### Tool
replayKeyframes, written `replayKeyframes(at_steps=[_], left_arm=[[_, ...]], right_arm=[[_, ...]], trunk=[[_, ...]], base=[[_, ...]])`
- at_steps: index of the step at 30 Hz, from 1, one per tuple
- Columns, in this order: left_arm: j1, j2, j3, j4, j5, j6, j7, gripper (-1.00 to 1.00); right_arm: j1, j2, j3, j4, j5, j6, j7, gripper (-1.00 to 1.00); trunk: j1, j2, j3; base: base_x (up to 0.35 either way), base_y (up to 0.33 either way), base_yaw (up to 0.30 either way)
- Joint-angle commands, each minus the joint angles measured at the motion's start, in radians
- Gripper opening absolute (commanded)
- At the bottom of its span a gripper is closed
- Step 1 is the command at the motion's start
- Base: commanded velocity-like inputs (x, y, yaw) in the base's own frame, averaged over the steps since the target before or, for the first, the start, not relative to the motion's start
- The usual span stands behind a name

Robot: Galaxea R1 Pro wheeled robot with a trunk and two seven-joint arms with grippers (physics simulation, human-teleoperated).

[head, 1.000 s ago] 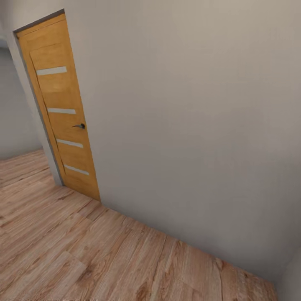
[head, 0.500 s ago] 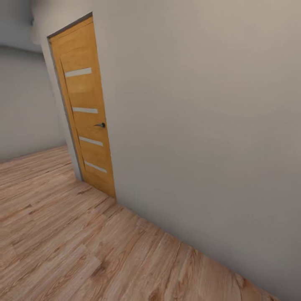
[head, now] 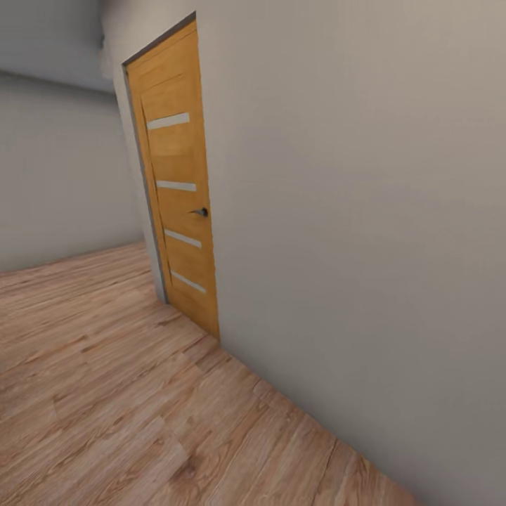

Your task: Move the two storage containers from the living room to the garage. In the garage, place one container on the floor and stack the other container on top of it (either order is fine).

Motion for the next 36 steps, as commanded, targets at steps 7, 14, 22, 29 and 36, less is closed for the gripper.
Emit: replayKeyframes(at_steps=[7, 14, 22, 29, 36], left_arm=[[0.0, 0.0, 0.0, -0.001, 0.008, 0.0, 0.001, 1.0], [0.0, 0.0, 0.0, -0.001, 0.008, 0.0, 0.001, 1.0], [0.0, -0.001, 0.0, -0.001, 0.008, 0.0, 0.001, 1.0], [0.0, -0.004, 0.003, 0.0, 0.01, 0.0, 0.001, 1.0], [0.0, -0.007, 0.004, 0.005, 0.012, -0.004, 0.0, 1.0]], right_arm=[[-0.002, 0.001, 0.008, 0.003, -0.009, -0.007, 0.0, 1.0], [0.017, 0.001, 0.009, 0.003, -0.009, -0.006, 0.0, 1.0], [0.058, -0.005, 0.009, 0.003, -0.008, -0.009, 0.0, 1.0], [0.087, -0.014, 0.008, 0.003, -0.01, -0.012, 0.0, 1.0], [0.109, -0.015, 0.009, 0.003, -0.011, -0.012, 0.0, 1.0]], trunk=[[0.001, 0.0, -0.001], [0.001, 0.0, -0.001], [0.001, 0.0, -0.001], [0.001, 0.0, -0.001], [0.001, 0.0, -0.001]], base=[[0.322, 0.0, 0.273], [0.322, 0.0, 0.272], [0.322, 0.0, 0.272], [0.322, 0.0, 0.272], [0.322, 0.0, 0.272]])
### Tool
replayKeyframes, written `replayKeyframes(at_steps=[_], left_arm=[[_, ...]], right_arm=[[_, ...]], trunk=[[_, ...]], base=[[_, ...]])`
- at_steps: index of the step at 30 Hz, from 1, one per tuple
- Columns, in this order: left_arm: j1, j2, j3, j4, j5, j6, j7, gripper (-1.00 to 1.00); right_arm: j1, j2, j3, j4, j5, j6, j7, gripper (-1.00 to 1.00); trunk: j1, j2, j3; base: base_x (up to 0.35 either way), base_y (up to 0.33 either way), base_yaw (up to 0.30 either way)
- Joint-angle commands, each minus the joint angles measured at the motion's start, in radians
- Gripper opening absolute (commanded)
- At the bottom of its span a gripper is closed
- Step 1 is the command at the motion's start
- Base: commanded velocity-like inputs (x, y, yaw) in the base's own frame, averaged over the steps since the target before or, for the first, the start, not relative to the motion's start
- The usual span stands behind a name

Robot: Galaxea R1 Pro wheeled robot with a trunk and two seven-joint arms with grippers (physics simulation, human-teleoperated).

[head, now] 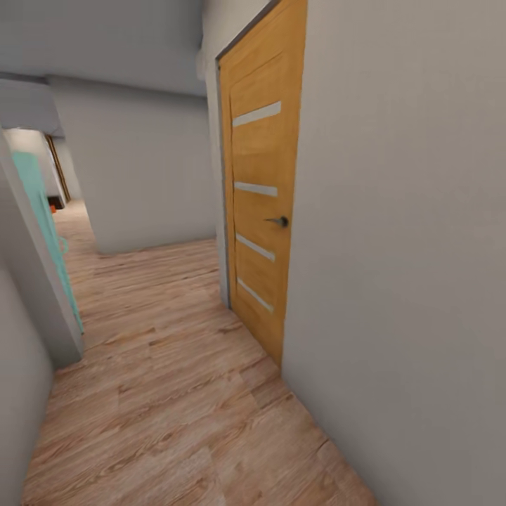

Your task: Move the two storage containers from the living room to the garage. In the garage, place one container on the floor and stack the other container on top of it (either order is fine).

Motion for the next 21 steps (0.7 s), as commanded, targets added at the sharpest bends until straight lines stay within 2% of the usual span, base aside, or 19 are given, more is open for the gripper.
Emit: replayKeyframes(at_steps=[1, 5, 12, 14, 21], left_arm=[[0.0, -0.001, 0.001, 0.0, 0.007, -0.006, 0.001, 1.0], [0.0, 0.0, 0.001, 0.005, 0.011, -0.05, 0.001, 1.0], [0.0, 0.0, 0.001, 0.008, 0.012, -0.066, 0.001, 1.0], [0.0, 0.0, 0.001, 0.008, 0.012, -0.067, 0.001, 1.0], [0.0, 0.001, 0.001, 0.009, 0.012, -0.069, 0.001, 1.0]], right_arm=[[-0.001, 0.0, 0.008, 0.003, -0.009, -0.006, 0.0, 1.0], [0.0, 0.0, 0.008, 0.003, -0.01, -0.006, 0.0, 1.0], [0.0, -0.002, 0.008, 0.003, -0.01, -0.005, 0.0, 1.0], [0.0, -0.01, 0.008, 0.003, -0.01, -0.005, 0.0, 1.0], [0.0, -0.014, 0.009, 0.003, -0.012, -0.003, 0.0, 1.0]], trunk=[[0.001, 0.0, -0.001], [0.001, 0.0, -0.001], [0.001, 0.0, -0.001], [0.001, 0.0, -0.001], [0.001, 0.0, -0.001]], base=[[0.322, 0.0, 0.272], [0.322, 0.0, 0.272], [0.322, 0.0, 0.272], [0.322, 0.0, 0.262], [0.322, 0.0, 0.073]])
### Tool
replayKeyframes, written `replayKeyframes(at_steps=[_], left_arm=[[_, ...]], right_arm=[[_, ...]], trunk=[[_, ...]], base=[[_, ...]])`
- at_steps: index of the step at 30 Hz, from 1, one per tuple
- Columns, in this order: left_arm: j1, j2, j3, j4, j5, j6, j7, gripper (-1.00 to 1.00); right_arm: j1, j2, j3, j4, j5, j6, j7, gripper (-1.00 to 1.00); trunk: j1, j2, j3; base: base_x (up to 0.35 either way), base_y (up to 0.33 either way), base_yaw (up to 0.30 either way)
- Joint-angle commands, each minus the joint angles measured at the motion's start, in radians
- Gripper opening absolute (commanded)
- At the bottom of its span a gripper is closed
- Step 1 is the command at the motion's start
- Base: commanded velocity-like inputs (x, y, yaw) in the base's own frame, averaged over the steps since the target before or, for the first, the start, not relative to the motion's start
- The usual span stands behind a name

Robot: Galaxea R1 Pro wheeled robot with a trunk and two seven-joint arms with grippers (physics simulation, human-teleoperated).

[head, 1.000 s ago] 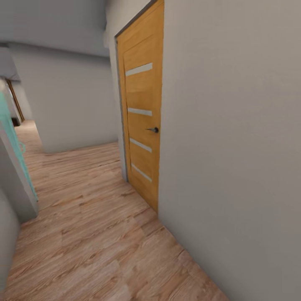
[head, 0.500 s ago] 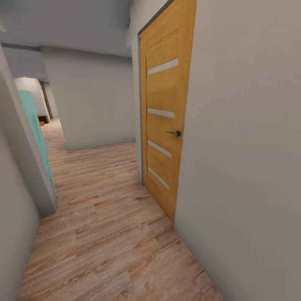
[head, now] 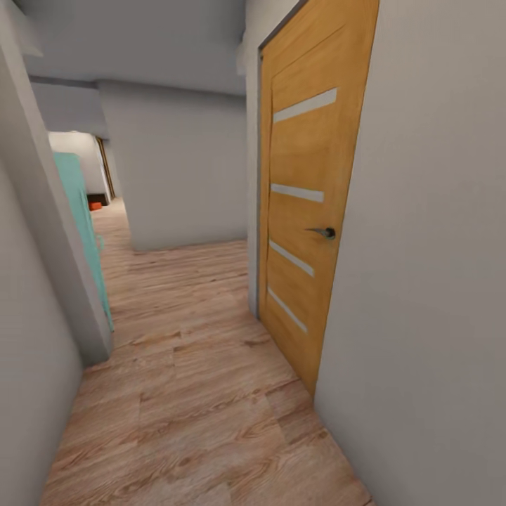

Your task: Move the two storage containers from the living room to the garage. In the garage, place one container on the floor and stack the other container on top of it (either order is fine).

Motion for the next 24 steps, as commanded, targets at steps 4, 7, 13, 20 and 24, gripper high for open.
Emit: replayKeyframes(at_steps=[4, 7, 13, 20, 24], left_arm=[[0.0, 0.0, 0.001, 0.0, 0.007, -0.002, 0.001, 1.0], [0.0, 0.0, 0.001, 0.0, 0.007, -0.002, 0.002, 1.0], [0.0, 0.0, 0.001, 0.0, 0.007, -0.003, 0.003, 1.0], [0.0, 0.0, 0.001, 0.0, 0.007, -0.003, 0.003, 1.0], [0.0, 0.0, 0.001, 0.0, 0.007, -0.003, 0.003, 1.0]], right_arm=[[-0.001, 0.0, 0.008, 0.003, -0.009, -0.007, 0.0, 1.0], [-0.001, 0.0, 0.008, 0.003, -0.009, -0.008, 0.001, 1.0], [-0.001, 0.0, 0.009, 0.003, -0.008, -0.007, 0.0, 1.0], [-0.001, 0.001, 0.009, 0.003, -0.008, -0.008, 0.0, 1.0], [-0.001, 0.001, 0.01, 0.003, -0.008, -0.007, 0.0, 1.0]], trunk=[[0.001, 0.0, -0.001], [0.001, 0.0, -0.001], [0.001, 0.0, -0.001], [0.001, 0.0, -0.001], [0.001, 0.0, -0.001]], base=[[0.322, 0.0, 0.154], [0.322, 0.0, 0.246], [0.322, 0.0, 0.268], [0.322, 0.0, 0.271], [0.322, 0.0, 0.272]])
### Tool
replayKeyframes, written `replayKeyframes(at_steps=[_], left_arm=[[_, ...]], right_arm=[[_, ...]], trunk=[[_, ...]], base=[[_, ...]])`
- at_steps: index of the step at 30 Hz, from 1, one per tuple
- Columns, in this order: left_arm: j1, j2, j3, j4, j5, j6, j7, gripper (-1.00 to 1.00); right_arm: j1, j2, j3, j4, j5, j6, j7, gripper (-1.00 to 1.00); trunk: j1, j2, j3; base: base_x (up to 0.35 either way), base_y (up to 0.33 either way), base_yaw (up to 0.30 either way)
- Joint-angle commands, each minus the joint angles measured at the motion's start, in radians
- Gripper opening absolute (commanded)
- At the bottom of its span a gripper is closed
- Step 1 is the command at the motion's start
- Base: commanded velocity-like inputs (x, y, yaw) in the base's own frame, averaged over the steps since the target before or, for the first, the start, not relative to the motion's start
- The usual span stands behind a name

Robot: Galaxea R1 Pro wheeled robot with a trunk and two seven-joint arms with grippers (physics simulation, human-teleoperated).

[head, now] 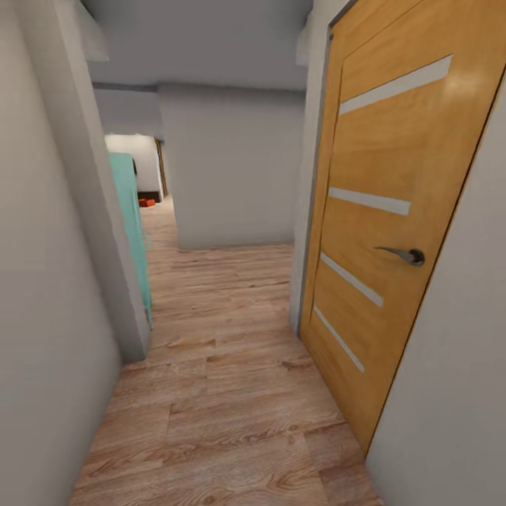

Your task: Move the two storage containers from the living room to the garage. In the garage, place one container on the floor and stack the other container on top of it (either order is fine).

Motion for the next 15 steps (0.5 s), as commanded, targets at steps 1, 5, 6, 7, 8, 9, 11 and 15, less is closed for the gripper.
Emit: replayKeyframes(at_steps=[1, 5, 6, 7, 8, 9, 11, 15], left_arm=[[0.0, 0.0, 0.001, 0.0, 0.007, -0.002, 0.001, 1.0], [0.0, 0.0, 0.001, 0.0, 0.007, -0.002, 0.001, 1.0], [0.0, 0.0, 0.001, 0.0, 0.007, -0.003, 0.001, 1.0], [0.0, 0.0, 0.001, 0.0, 0.007, -0.002, 0.001, 1.0], [0.0, 0.0, 0.001, 0.0, 0.007, -0.002, 0.001, 1.0], [0.0, 0.0, 0.001, 0.0, 0.007, -0.002, 0.001, 1.0], [0.0, 0.0, 0.001, 0.0, 0.007, -0.003, 0.001, 1.0], [0.0, 0.0, 0.001, 0.0, 0.011, -0.002, 0.001, 1.0]], right_arm=[[-0.001, 0.001, 0.008, 0.003, -0.009, -0.006, 0.0, 1.0], [-0.001, 0.001, 0.008, 0.003, -0.009, -0.006, 0.0, 1.0], [-0.001, 0.001, 0.008, 0.003, -0.009, -0.006, -0.001, 1.0], [-0.001, 0.001, 0.008, 0.003, -0.009, -0.006, -0.001, 1.0], [-0.001, 0.001, 0.008, 0.003, -0.009, -0.006, -0.001, 1.0], [-0.001, 0.001, 0.008, 0.003, -0.009, -0.006, -0.001, 1.0], [-0.001, 0.001, 0.008, 0.003, -0.009, -0.006, -0.001, 1.0], [-0.001, 0.001, 0.007, 0.003, -0.009, -0.006, 0.0, 1.0]], trunk=[[0.001, 0.0, -0.001], [0.001, 0.0, -0.001], [0.001, 0.0, -0.001], [0.001, 0.0, -0.001], [0.001, 0.0, -0.001], [0.001, 0.0, -0.001], [0.001, 0.0, -0.001], [0.001, 0.0, -0.001]], base=[[0.322, 0.0, 0.272], [0.322, 0.0, 0.272], [0.322, 0.0, 0.272], [0.322, 0.0, 0.272], [0.322, 0.0, 0.267], [0.322, 0.0, 0.21], [0.322, 0.0, 0.11], [0.322, 0.0, 0.043]])
